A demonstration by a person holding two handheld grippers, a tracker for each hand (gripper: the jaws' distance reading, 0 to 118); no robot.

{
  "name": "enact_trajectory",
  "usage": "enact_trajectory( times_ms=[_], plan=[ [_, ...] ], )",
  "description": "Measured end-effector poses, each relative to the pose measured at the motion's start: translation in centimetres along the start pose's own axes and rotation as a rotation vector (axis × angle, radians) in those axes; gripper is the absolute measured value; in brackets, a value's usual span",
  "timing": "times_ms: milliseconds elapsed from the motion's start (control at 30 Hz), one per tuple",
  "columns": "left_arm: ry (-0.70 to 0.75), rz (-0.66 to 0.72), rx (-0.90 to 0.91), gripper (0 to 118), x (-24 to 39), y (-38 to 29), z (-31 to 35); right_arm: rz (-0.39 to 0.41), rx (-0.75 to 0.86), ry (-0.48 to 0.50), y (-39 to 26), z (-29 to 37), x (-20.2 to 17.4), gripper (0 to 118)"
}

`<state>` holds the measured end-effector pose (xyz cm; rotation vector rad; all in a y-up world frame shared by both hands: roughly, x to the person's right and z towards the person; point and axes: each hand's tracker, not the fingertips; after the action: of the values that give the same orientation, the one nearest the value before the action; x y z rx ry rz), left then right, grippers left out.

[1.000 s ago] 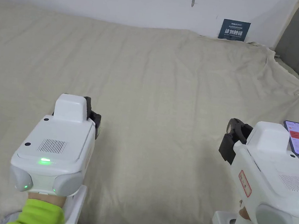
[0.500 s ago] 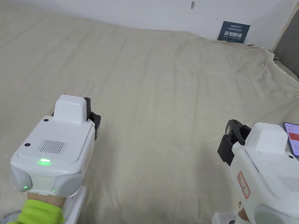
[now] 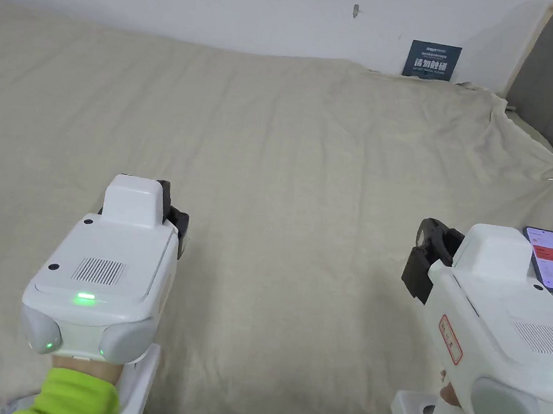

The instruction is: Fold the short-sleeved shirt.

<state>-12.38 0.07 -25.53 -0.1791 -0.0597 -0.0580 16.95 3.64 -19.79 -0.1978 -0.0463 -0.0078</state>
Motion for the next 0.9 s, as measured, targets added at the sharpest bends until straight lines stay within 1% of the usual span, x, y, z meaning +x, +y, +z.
enact_trajectory(
  times_ms=[300, 367, 400, 433, 467, 500, 533, 567, 600, 633, 767, 800, 833, 900],
  plan=[
    [-0.001, -0.002, -0.007, 0, 0.1, -0.1, 0.0, -0.001, -0.004, 0.000, -0.1, -0.1, 0.1, 0],
    [-0.006, 0.015, -0.022, 0, 0.1, -0.2, 0.0, -0.001, -0.018, 0.003, 0.0, -0.1, 0.1, 0],
    [-0.016, 0.035, -0.035, 4, 0.1, -0.2, -0.1, -0.006, -0.038, 0.010, 0.1, -0.2, 0.1, 4],
    [-0.017, 0.052, -0.054, 19, 0.0, -0.1, -0.1, -0.015, -0.069, 0.013, 0.3, -0.3, 0.2, 32],
    [-0.025, 0.065, -0.076, 41, 0.0, 0.0, -0.2, -0.029, -0.121, 0.044, 0.5, -0.6, 0.2, 68],
    [-0.022, 0.070, -0.094, 73, 0.0, 0.1, -0.3, -0.044, -0.156, 0.041, 0.5, -1.0, 0.4, 104],
    [-0.023, 0.074, -0.114, 105, 0.1, 0.1, -0.4, -0.065, -0.169, 0.041, 0.5, -1.0, 0.5, 114],
    [-0.024, 0.072, -0.119, 118, 0.1, 0.1, -0.3, -0.089, -0.124, 0.061, 0.5, -0.6, 0.7, 112],
    [-0.034, 0.076, -0.125, 118, 0.2, 0.1, -0.2, -0.104, -0.149, 0.076, 0.8, -0.8, 1.0, 114],
    [-0.064, 0.098, -0.129, 118, 0.1, 0.0, 0.1, -0.116, -0.202, 0.061, 0.9, -1.0, 0.9, 117],
    [-0.037, 0.150, -0.282, 118, 0.5, -0.7, 0.2, -0.144, -0.392, -0.044, 1.7, -2.2, 0.7, 117],
    [-0.019, 0.155, -0.302, 118, 0.6, -1.4, 0.3, -0.146, -0.425, -0.080, 1.6, -2.2, 0.6, 117],
    [0.000, 0.152, -0.327, 118, 0.8, -2.0, 0.6, -0.162, -0.441, -0.092, 1.4, -2.2, 0.6, 117],
    [-0.010, 0.129, -0.373, 118, 1.0, -3.5, 0.8, -0.238, -0.469, -0.042, 0.9, -1.8, 0.6, 117]
  ],
)
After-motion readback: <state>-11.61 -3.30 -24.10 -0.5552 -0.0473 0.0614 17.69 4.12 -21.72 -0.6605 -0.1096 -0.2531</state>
